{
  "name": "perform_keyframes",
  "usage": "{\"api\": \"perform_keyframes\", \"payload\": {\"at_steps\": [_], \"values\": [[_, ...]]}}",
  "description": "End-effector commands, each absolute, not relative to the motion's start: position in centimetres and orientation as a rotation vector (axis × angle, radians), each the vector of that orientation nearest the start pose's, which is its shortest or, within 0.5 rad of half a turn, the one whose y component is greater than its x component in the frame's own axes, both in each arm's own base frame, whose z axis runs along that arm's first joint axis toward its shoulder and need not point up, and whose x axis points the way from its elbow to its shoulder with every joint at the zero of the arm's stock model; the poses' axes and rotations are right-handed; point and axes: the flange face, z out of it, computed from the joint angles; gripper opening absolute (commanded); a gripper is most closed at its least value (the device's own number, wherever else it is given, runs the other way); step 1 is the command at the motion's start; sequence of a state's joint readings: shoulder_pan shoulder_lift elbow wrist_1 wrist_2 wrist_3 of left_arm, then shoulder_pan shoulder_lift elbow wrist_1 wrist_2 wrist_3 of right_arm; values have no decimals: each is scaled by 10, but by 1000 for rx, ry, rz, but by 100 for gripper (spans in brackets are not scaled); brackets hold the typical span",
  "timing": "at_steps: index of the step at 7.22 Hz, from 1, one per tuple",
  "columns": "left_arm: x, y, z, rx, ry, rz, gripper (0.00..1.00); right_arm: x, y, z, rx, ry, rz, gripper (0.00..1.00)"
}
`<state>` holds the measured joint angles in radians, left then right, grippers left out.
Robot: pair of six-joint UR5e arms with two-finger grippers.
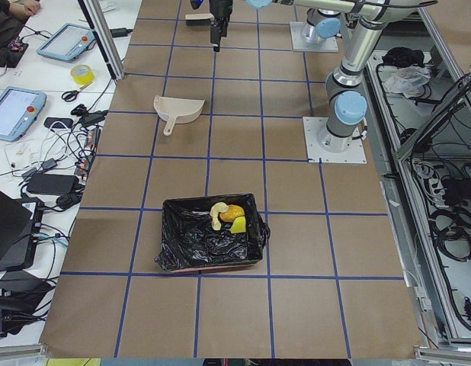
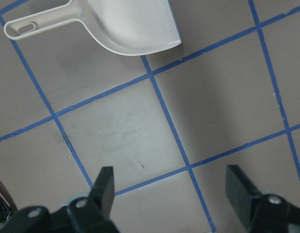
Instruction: Sweep and dump trash into bin
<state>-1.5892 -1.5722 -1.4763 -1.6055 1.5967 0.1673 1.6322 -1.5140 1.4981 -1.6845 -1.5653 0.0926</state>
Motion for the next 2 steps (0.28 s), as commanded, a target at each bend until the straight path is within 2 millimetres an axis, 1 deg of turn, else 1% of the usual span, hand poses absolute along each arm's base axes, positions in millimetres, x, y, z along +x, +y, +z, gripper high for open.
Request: {"api": "perform_keyframes", "payload": {"at_steps": [1, 2], "values": [[-138, -495, 532, 147, 3111, -113, 100, 166, -519, 507, 50, 3120, -200, 100], [-137, -495, 533, 31, 3112, -119, 100, 166, -519, 507, 50, 3119, -200, 100]]}}
